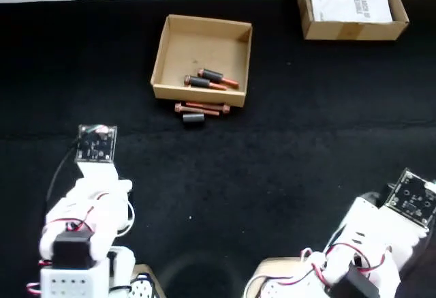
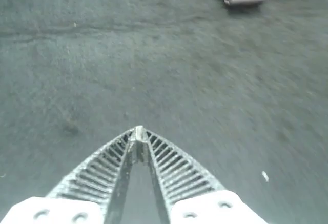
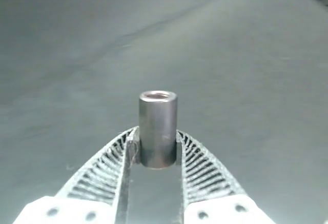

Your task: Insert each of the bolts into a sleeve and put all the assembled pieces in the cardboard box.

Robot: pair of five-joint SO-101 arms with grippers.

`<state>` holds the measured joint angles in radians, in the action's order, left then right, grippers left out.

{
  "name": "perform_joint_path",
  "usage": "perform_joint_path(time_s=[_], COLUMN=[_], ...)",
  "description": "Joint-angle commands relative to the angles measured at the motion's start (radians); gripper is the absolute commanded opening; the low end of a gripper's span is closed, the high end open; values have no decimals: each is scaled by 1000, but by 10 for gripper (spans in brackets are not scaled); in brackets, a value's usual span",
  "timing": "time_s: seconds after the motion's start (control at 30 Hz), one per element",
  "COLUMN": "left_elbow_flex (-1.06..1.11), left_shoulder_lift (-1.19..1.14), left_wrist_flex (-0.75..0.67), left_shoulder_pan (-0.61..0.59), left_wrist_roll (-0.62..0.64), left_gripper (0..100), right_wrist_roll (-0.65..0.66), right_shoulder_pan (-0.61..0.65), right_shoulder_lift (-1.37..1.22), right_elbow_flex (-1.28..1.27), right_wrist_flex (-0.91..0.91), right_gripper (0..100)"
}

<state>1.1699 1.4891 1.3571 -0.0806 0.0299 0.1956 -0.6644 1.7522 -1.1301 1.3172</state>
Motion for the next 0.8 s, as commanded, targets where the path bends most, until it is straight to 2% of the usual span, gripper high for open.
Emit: perform_joint_path(time_s=[0.0, 0.2, 0.43, 0.63, 0.77], left_elbow_flex=[-340, -743, -1010, -1282, -1517], left_shoulder_lift=[-278, -745, -1176, -1563, -1808], left_wrist_flex=[112, 253, 267, 245, 242], left_shoulder_pan=[70, 214, 312, 309, 309], left_wrist_roll=[80, 315, 563, 733, 789], left_gripper=[10, 10, 21, 228, 253], right_wrist_roll=[74, 86, 87, 87, 89], right_shoulder_pan=[-96, -162, -305, -423, -475], right_shoulder_lift=[70, 79, 79, 79, 79], right_elbow_flex=[-90, -228, -329, -387, -398], right_wrist_flex=[-101, -213, -295, -349, -352], right_gripper=[7, 7, 7, 7, 7])
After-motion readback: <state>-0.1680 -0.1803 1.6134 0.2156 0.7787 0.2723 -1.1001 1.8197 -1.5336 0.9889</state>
